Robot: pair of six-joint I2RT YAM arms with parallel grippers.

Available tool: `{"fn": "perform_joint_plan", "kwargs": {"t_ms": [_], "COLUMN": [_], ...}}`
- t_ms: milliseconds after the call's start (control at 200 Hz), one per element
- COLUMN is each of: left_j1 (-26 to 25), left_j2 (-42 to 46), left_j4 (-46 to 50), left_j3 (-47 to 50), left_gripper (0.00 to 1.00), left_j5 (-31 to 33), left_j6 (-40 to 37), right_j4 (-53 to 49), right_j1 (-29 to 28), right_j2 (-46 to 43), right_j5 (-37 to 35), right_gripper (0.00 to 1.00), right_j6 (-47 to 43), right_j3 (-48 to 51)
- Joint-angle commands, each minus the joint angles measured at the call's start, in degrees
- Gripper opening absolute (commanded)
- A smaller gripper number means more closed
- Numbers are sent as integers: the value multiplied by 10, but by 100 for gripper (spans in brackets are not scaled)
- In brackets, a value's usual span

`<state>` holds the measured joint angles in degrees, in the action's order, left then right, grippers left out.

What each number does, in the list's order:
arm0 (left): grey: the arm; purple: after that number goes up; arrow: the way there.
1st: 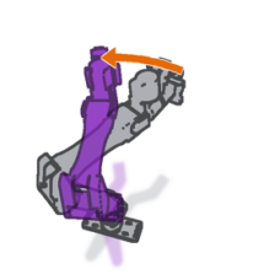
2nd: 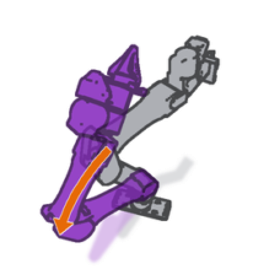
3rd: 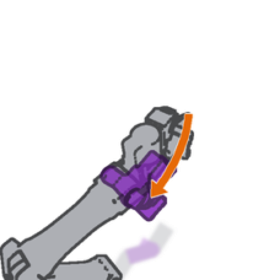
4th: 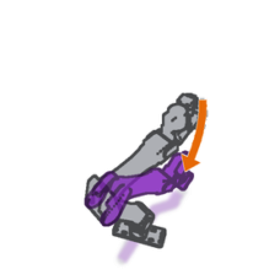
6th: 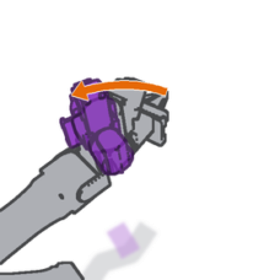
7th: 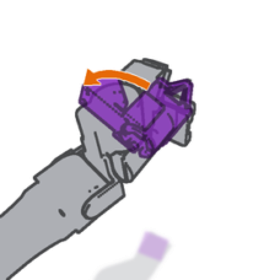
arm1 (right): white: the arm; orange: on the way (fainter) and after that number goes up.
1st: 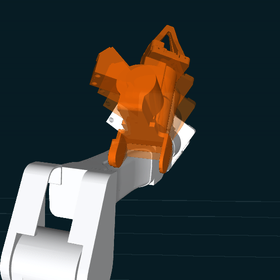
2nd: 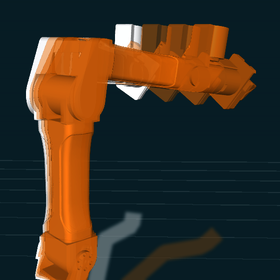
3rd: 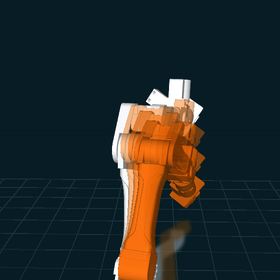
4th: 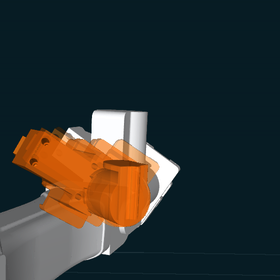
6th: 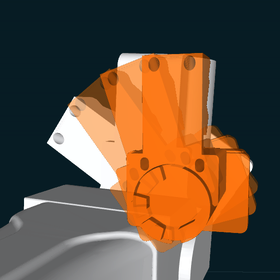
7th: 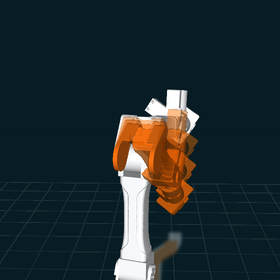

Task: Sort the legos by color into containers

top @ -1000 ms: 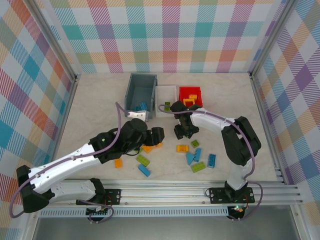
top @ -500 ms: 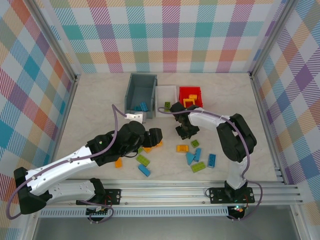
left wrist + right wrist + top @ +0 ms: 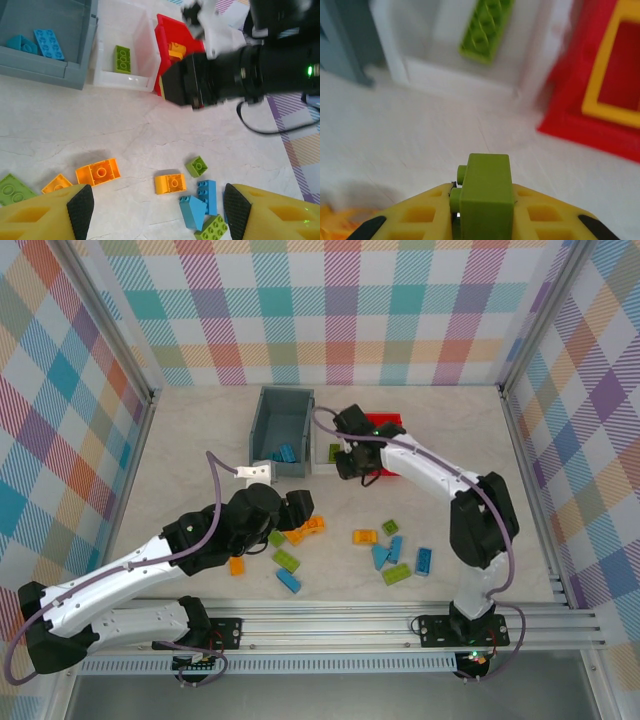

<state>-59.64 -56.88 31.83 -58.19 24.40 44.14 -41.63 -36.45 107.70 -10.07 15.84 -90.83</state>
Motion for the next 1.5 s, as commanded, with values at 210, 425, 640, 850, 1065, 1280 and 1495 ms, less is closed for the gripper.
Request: {"fn": "perform_joint_plan", "kwargs": {"t_ms": [210, 425, 640, 850, 1065, 1280, 1495], "left_j1": [-8, -8, -8, -8, -2, 23, 23], "left_j2": [5, 0, -11, -27, -36, -45, -52], "left_j4": [22, 20, 24, 79, 151, 202, 215], "left_j3": [-1, -1, 5, -9, -21, 4, 73], "left_gripper": [71, 71, 71, 70, 68, 63, 61], "left_j5": [22, 18, 15, 31, 41, -12, -89], "left_j6": [9, 6, 13, 35, 79, 163, 272], "right_j4": [-2, -14, 0, 17, 68, 125, 131], "right_j1": [20, 37, 37, 30, 1, -103, -234], "right_j2": [162, 214, 160, 49, -118, -274, -405], "right_j5": [60, 102, 95, 64, 44, 64, 46], "right_gripper": [28, 41, 52, 48, 49, 53, 57], "right_j6": [64, 81, 79, 66, 62, 65, 114], "right_j3": [-196, -249, -215, -152, -11, 174, 326]}}
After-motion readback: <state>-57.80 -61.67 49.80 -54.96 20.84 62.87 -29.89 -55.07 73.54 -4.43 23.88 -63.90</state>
